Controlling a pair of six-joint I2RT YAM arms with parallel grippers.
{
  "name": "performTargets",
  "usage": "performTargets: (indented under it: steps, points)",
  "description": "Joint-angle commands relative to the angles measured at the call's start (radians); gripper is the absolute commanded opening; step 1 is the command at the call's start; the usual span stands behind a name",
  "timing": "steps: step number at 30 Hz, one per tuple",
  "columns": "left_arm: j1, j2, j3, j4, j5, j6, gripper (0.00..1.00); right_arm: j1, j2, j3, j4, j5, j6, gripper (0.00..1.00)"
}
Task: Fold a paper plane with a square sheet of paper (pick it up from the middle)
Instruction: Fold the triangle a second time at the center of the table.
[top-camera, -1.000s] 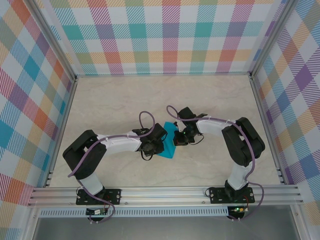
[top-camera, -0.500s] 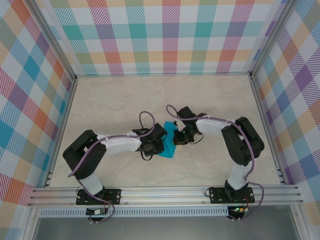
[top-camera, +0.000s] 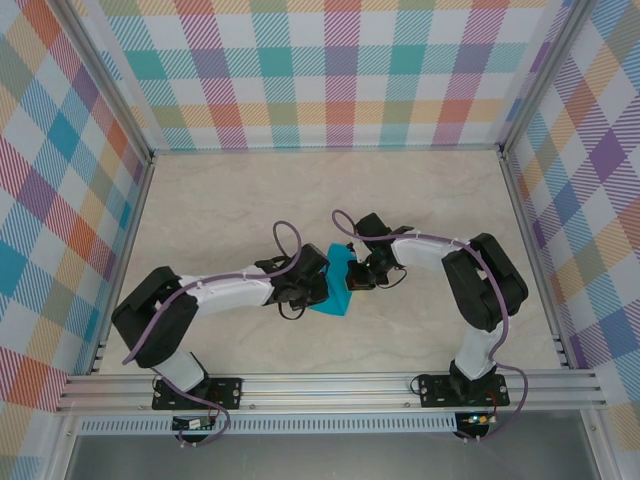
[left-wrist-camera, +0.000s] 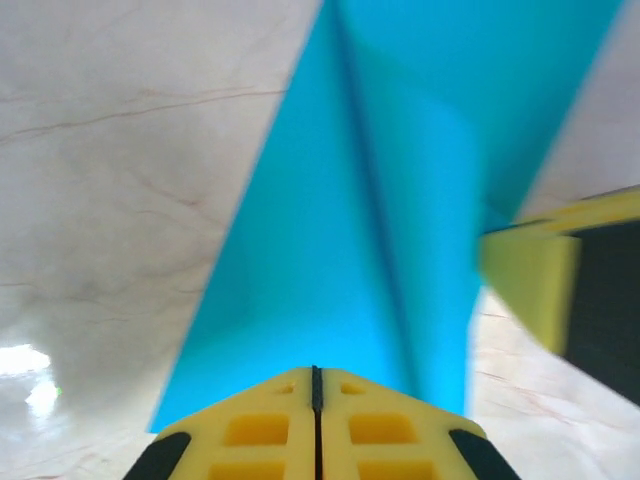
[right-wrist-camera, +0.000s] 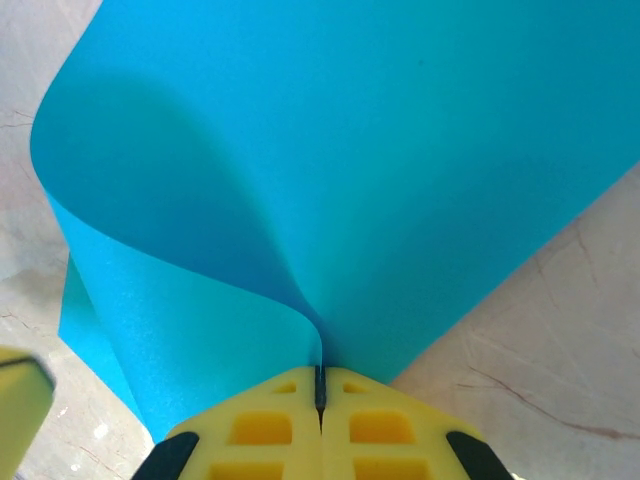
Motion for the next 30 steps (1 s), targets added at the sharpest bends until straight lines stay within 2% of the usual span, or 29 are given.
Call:
performTargets:
  steps: [1, 4, 11, 30]
  points:
    - [0.062, -0.064, -0.091, 0.252, 0.118, -0.069, 0.02, 0.006, 0.029, -0.005, -0.011, 0.018, -0.020, 0.04]
    - [0.106, -0.046, -0.138, 0.424, 0.205, -0.119, 0.01, 0.007, 0.030, -0.008, -0.008, 0.018, -0.017, 0.04]
    - [0.120, 0.059, -0.087, 0.552, 0.274, -0.139, 0.02, 0.007, 0.032, -0.005, -0.009, 0.017, -0.014, 0.04]
    - [0.123, 0.230, -0.061, 0.488, 0.232, -0.099, 0.02, 0.007, 0.025, -0.004, -0.004, 0.004, -0.005, 0.06]
